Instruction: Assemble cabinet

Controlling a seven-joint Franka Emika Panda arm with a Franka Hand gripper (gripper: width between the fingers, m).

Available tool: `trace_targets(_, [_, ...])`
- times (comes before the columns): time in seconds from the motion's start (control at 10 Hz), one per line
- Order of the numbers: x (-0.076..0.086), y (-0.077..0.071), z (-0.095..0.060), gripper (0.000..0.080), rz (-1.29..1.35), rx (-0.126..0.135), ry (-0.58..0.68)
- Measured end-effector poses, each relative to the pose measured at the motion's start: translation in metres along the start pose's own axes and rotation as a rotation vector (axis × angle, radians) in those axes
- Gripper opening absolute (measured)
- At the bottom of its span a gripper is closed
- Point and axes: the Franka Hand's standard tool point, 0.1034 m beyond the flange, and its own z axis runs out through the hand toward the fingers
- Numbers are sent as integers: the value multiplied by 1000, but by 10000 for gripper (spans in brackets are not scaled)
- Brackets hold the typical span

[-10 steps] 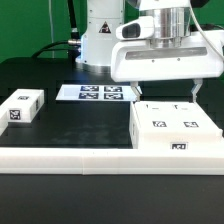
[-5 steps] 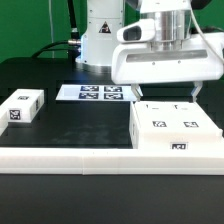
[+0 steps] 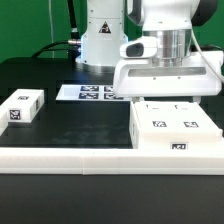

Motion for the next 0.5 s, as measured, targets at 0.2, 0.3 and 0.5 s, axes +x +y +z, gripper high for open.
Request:
trace_targets(0.2, [-1, -2, 0, 797, -5, 1, -1])
trace_targets(0.3, [-1, -2, 0, 797, -5, 1, -1])
trace_targets(0.5, [-1, -2, 0, 797, -6, 1, -1])
